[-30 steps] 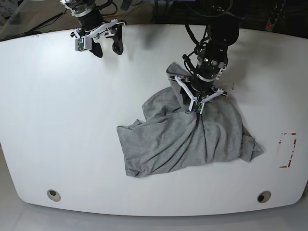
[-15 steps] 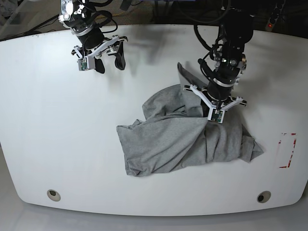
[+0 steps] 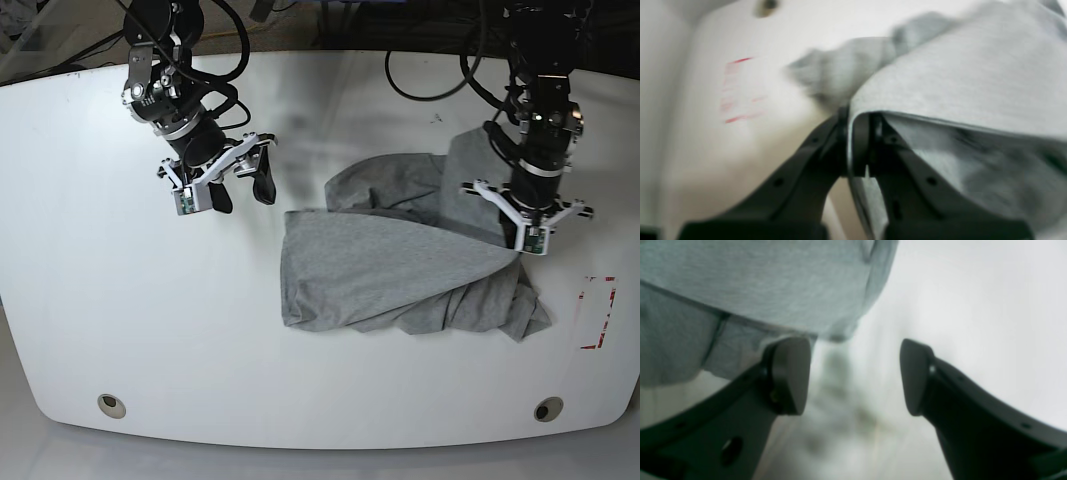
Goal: Fold the T-shirt properly
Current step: 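Lift the grasped shirt with the left gripper and drag it aside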
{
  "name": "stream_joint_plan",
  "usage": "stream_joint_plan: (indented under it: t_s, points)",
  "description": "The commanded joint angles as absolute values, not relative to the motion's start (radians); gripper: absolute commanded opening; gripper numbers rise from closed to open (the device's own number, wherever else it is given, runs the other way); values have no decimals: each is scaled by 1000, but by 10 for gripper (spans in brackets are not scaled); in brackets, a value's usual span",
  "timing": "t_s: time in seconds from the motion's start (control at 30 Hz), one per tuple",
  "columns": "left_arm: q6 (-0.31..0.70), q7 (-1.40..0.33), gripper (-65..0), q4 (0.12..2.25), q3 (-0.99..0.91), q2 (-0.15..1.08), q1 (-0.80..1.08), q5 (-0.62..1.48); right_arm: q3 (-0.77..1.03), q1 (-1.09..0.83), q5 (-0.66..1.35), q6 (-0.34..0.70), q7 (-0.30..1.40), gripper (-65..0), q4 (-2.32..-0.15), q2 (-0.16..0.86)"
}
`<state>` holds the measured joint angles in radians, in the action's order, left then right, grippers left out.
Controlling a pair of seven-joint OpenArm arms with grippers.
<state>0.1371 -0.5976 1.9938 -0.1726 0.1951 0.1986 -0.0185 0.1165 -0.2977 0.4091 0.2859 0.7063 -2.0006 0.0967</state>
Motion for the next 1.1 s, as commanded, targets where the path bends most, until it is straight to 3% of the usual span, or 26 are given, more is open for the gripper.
stream_joint_plan:
  t_s: [0.0,0.17,0.63,0.9,1.07]
  points:
    - [183,-573,-650,2015,-240,206,183,-24,119,-266,420,311,710,-241,-1995,101]
    - [246,-601,-650,2014,-389,216,162,-25,41,-196,420,398,725,-241,-1929,97]
    - [418,-791,-650,2012,-682,249,61,-25,-246,-10,418,449,728,-241,-1638,65]
    - [421,-816,-650,2014,-684,266,2,-25,-435,47,417,449,728,-241,-1550,68]
    - [421,-816,-650,2014,-565,317,-56,-25,-455,53,415,449,728,-244,-1527,65]
